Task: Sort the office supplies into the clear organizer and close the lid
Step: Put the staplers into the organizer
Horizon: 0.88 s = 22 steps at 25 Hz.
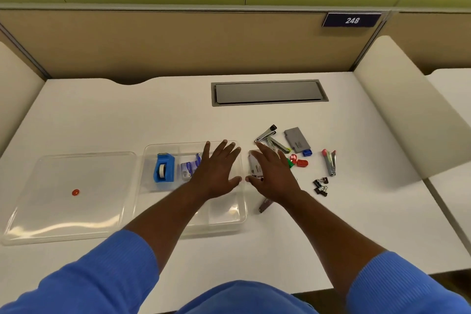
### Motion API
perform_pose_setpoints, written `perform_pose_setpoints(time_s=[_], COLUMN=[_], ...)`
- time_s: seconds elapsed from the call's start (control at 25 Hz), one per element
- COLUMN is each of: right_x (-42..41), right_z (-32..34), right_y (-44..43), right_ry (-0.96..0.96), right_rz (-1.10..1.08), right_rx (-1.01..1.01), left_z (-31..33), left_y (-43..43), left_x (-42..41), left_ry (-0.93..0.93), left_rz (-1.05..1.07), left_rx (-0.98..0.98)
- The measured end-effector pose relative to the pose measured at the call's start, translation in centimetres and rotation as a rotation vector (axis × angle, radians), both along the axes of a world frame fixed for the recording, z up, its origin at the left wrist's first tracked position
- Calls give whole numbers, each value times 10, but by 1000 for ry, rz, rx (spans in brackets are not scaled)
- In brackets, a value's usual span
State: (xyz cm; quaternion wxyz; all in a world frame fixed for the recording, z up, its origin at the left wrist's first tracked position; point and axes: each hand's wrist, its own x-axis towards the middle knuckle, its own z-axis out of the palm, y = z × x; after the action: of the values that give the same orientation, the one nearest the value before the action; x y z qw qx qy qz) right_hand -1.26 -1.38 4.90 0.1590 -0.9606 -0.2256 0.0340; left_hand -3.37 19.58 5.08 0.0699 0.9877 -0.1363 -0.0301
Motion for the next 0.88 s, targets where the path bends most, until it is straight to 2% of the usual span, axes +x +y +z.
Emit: perform_pose_setpoints(time_s=[0.32,0.72,0.88], right_x=[31,99,117], right_z=[-12,-39,-49], right_y=[-46,-65,-67], right_ry=[-18,44,67], right_rz=[-40,-90,-91], right_rx=[0,-20,-57], left_z=[-9,-34,-47], left_y=[-49,-84,-92], left_x=[41,117,143], left_ry=[12,35,37], left_rz=[-61,55,108], left_rx=[-8,-88,-35])
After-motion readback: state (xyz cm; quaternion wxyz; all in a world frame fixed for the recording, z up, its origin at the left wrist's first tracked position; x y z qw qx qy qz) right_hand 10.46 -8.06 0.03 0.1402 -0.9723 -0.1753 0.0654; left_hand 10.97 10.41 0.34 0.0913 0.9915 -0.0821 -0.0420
